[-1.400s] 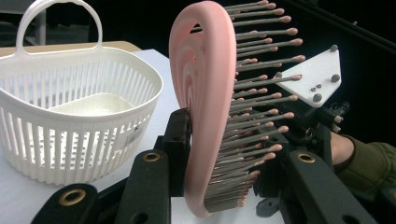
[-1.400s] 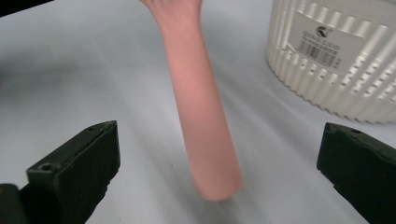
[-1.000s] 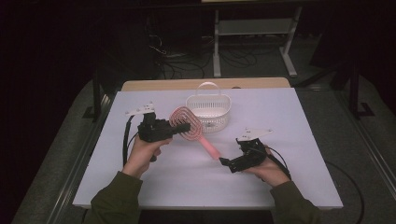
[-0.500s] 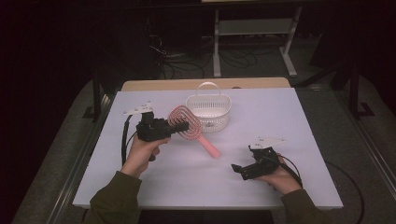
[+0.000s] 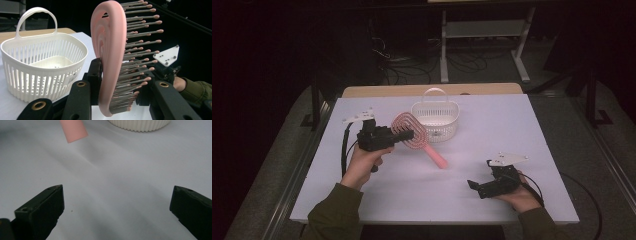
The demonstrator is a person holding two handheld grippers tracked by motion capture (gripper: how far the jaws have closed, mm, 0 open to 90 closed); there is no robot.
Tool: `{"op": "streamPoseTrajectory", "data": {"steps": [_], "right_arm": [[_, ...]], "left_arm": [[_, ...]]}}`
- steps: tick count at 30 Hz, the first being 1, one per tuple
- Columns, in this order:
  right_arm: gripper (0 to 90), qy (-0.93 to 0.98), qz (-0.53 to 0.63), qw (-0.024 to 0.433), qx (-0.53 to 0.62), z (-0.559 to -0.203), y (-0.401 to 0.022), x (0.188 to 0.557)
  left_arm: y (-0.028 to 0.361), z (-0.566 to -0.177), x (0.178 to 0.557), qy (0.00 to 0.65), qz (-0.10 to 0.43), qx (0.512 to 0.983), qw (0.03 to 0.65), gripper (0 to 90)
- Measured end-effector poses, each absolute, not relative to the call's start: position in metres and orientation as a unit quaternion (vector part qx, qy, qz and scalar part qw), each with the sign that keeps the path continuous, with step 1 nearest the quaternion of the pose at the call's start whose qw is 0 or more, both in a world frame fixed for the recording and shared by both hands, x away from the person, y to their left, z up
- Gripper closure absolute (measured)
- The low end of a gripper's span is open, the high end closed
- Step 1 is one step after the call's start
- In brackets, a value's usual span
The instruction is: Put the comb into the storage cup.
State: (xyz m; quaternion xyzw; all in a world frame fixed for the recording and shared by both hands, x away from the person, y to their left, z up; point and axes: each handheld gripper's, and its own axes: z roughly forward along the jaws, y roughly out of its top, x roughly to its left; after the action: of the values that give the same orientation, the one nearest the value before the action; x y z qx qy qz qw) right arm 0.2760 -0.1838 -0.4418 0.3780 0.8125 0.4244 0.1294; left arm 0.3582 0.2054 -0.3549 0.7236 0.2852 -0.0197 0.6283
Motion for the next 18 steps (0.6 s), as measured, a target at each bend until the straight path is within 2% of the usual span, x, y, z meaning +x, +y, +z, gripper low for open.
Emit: {"op": "streamPoseTrajectory", "data": {"steps": [18], "right_arm": [[0.0,0.821,0.408,0.133,0.377,-0.444,-0.181,0.277]], "left_arm": [[0.203,-0.335,0.370,0.273,-0.019,0.716,0.642,64.9]]}}
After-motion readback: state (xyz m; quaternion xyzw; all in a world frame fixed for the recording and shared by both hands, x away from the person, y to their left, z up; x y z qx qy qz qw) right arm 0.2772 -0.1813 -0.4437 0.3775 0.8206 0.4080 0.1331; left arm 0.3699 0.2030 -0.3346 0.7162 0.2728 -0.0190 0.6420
